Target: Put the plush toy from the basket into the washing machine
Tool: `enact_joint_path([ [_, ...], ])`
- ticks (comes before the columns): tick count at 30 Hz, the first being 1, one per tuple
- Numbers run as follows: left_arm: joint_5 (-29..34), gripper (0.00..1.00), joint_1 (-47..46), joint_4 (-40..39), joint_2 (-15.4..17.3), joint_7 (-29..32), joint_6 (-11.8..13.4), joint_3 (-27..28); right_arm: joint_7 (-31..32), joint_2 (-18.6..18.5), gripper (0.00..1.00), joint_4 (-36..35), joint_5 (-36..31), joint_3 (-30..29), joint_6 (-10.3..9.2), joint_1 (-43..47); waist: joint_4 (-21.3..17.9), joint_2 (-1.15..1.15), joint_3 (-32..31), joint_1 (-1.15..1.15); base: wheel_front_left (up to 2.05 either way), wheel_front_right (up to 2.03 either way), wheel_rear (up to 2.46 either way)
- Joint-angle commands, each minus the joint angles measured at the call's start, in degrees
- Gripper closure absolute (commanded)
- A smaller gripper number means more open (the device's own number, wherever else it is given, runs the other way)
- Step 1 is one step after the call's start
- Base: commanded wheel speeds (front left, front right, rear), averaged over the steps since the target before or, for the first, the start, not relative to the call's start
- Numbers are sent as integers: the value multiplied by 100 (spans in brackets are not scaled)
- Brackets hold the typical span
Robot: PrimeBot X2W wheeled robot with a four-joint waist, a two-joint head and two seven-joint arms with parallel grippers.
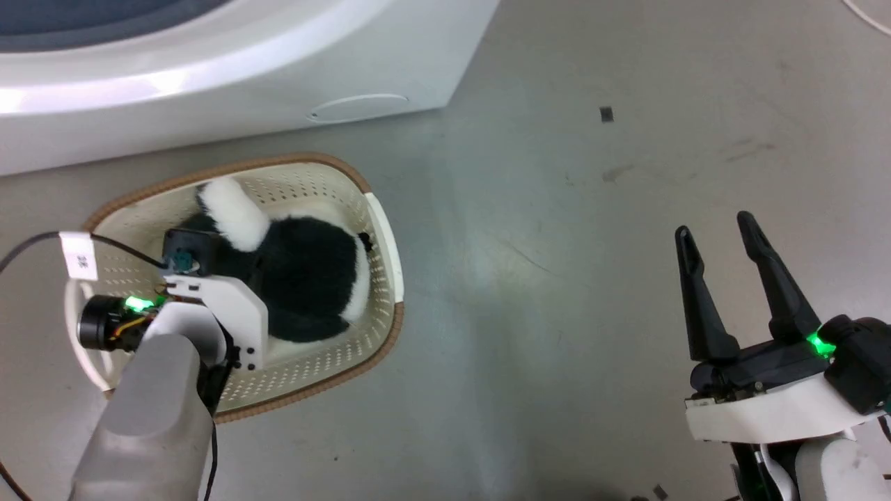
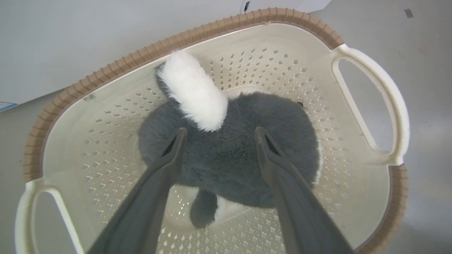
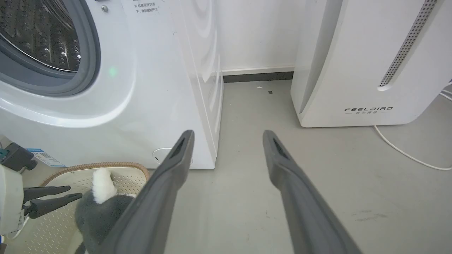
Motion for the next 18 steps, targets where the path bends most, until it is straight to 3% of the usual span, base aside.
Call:
enact_joint_path([
  [1,-57,0,-162,106,47,12,-24,-15,-52,1,0,-54,45,4,-4,-101,-92,0,114,-1,0,0,0],
  [18,-199,0,-1258,1238,411,167,77,-314,-254,1,0,-285,343,174,-5,-326,-426,0,981,-1,0,0,0],
])
